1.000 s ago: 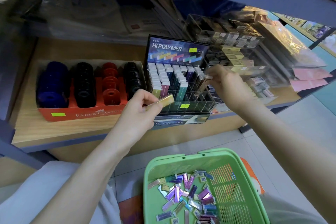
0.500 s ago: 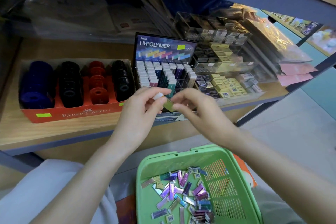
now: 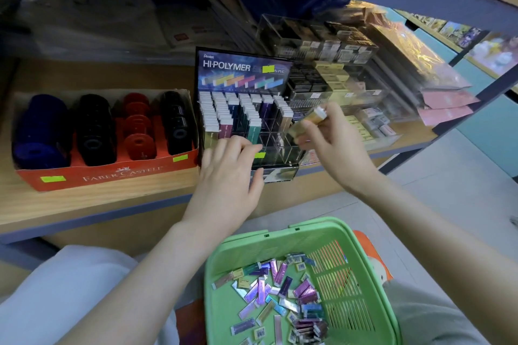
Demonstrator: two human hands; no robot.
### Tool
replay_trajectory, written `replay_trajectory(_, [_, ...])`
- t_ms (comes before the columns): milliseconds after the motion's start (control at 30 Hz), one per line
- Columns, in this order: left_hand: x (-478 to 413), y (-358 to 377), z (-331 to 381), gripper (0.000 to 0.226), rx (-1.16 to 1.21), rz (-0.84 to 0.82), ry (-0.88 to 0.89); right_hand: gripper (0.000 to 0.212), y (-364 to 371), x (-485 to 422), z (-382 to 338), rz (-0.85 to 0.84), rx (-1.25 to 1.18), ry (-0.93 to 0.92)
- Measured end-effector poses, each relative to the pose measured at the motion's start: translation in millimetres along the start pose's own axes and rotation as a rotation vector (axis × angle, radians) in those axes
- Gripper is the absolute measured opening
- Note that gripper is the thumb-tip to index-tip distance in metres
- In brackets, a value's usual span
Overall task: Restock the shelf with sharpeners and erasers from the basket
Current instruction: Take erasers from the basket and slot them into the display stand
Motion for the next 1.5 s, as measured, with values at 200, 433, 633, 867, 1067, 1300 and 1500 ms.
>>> replay_trajectory(200, [0.4, -2.6, 0.7, 0.041, -0.122, 0.052, -0.021, 0.025, -11.8, -33.6, 7.9, 0.080, 0.285, -0.044])
replay_trajectory(433, [-1.3, -4.5, -1.5, 0.038, -0.118, 0.054, -0.024, 0.017, -0.2, -47.6, 12.9, -0.087, 0.474, -0.146])
replay_trajectory(633, [-2.5, -4.4, -3.7, 0.031, -0.116, 0.058, -0.018, 0.020, 9.1, -50.3, 10.8, -0.069, 0.650, -0.238])
replay_trajectory(867, [0.1, -7.0, -7.9, 0.038, -0.037, 0.058, 0.026, 0.016, 11.2, -39.5, 8.2, 0.016, 0.734, -0.284])
replay_trajectory(1067, [21.0, -11.1, 0.2, 0.026, -0.035, 0.105, 0.182, 0.019, 7.9, 15.1, 16.0, 0.142, 0.769, -0.324])
replay_trajectory(1300, [54.2, 61.2, -10.8, 0.031, -0.120, -0.208, 0.218, 0.015, 33.6, 108.6, 103.9, 0.014, 0.704, -0.177])
replay_trajectory(1500, [62.0, 150.9, -45.2, 0.055, -0.141, -0.556, 0.052, 0.036, 106.2, 164.9, 238.1, -0.455, 0.553, 0.326])
Point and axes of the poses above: each hand's wrist, its own x-axis away from the middle knuckle, its own y-axis out of the palm, z = x × y, the point moved 8 cm from there along -x, towards the middle knuckle, and after that the axes turned 11 degrees about -z, right-handed, at the moved point
